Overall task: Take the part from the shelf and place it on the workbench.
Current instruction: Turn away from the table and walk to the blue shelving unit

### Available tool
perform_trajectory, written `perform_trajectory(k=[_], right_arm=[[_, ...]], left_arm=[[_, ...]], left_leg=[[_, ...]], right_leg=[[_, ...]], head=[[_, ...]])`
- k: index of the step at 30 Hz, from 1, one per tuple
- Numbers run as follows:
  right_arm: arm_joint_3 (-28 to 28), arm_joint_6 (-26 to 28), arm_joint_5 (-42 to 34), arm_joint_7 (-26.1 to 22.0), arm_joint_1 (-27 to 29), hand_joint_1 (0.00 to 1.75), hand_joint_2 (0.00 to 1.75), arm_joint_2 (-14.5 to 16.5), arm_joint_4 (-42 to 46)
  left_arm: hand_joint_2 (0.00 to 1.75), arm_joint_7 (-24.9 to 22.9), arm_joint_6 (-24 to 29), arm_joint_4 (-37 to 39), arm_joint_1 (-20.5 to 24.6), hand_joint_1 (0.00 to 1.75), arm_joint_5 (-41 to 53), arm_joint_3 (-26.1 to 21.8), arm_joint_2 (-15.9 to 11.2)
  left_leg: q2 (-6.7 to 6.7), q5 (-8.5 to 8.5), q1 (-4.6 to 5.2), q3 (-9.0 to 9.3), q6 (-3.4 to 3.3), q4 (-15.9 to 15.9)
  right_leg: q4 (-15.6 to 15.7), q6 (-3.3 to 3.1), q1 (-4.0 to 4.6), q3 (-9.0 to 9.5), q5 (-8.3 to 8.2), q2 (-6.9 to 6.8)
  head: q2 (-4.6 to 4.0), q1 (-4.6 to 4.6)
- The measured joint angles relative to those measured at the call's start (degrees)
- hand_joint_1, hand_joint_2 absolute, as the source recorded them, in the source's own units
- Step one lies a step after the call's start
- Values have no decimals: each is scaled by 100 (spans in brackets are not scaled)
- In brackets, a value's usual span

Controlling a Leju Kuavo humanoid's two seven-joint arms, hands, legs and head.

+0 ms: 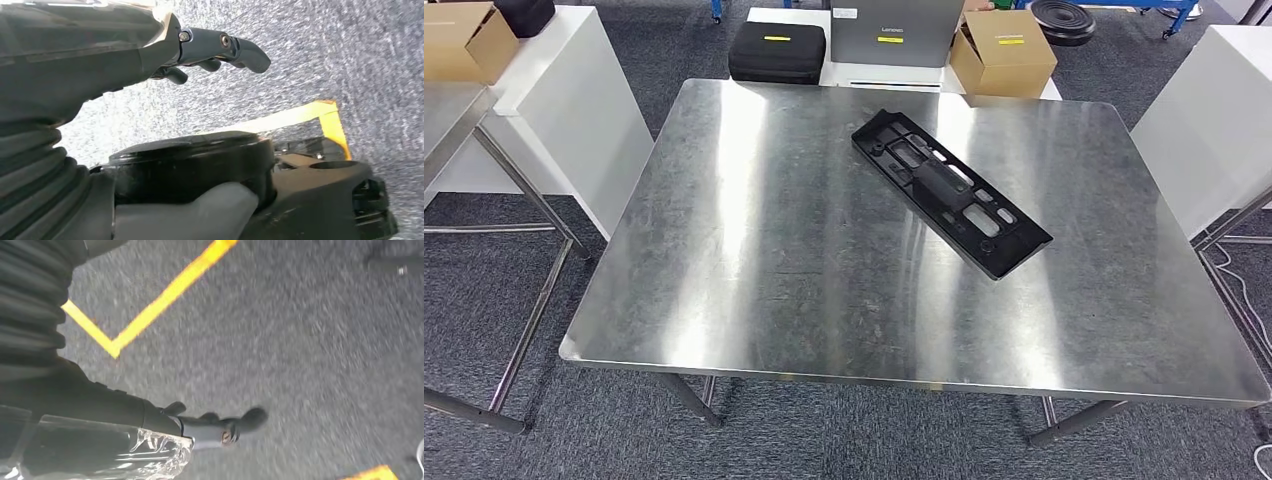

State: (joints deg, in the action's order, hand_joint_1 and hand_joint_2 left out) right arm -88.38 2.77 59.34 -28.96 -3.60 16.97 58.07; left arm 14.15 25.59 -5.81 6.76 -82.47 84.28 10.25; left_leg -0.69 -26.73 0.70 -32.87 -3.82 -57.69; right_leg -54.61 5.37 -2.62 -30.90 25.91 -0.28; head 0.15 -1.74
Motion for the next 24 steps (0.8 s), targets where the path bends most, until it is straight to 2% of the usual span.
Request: perform_trajectory(k=[3, 6, 8, 12, 17, 24], right_arm=[[83, 1236, -17, -154, -151, 0, 175, -223, -1653], [133, 1397, -119, -99, -244, 0, 175, -483, -3066], [171, 1427, -134, -29, -256, 0, 175, -559, -3523], [244, 1444, -100, 103, -256, 0, 175, -585, -3747], [415, 1332, 135, 156, -235, 0, 175, -547, -3985], [856, 1287, 607, 221, -236, 0, 175, -547, -4194]], left_arm=[[175, 263, 104, 2, -4, 0, -138, -2, 0], [175, 558, 249, 15, -6, 0, -147, -5, 0], [175, 609, 339, 20, -6, 0, -117, -4, 0], [0, 940, 295, 20, -14, 0, -156, -5, -19], [0, 1396, -22, 19, -71, 0, -355, -73, -133], [0, 1571, 287, 17, -101, 0, -415, -118, -151]], left_leg=[[8, -1, -4, 4, 2, 0], [9, -2, -4, 3, 4, 0], [9, -2, -2, 2, 4, 0], [9, -3, -1, 2, 5, 0], [9, -3, -7, 2, 6, 1], [8, -4, -7, 1, 7, 1]], right_leg=[[-2, 1, 4, 0, 0, 2], [-3, -1, 3, 1, 1, 2], [-3, -2, 2, 0, 2, 2], [-3, -2, 2, 0, 2, 2], [-4, -2, 5, -1, 2, 2], [-4, -5, 4, 0, 4, 2]], head=[[0, -8], [0, -3], [0, -2], [0, -4], [0, 0], [0, 2]])
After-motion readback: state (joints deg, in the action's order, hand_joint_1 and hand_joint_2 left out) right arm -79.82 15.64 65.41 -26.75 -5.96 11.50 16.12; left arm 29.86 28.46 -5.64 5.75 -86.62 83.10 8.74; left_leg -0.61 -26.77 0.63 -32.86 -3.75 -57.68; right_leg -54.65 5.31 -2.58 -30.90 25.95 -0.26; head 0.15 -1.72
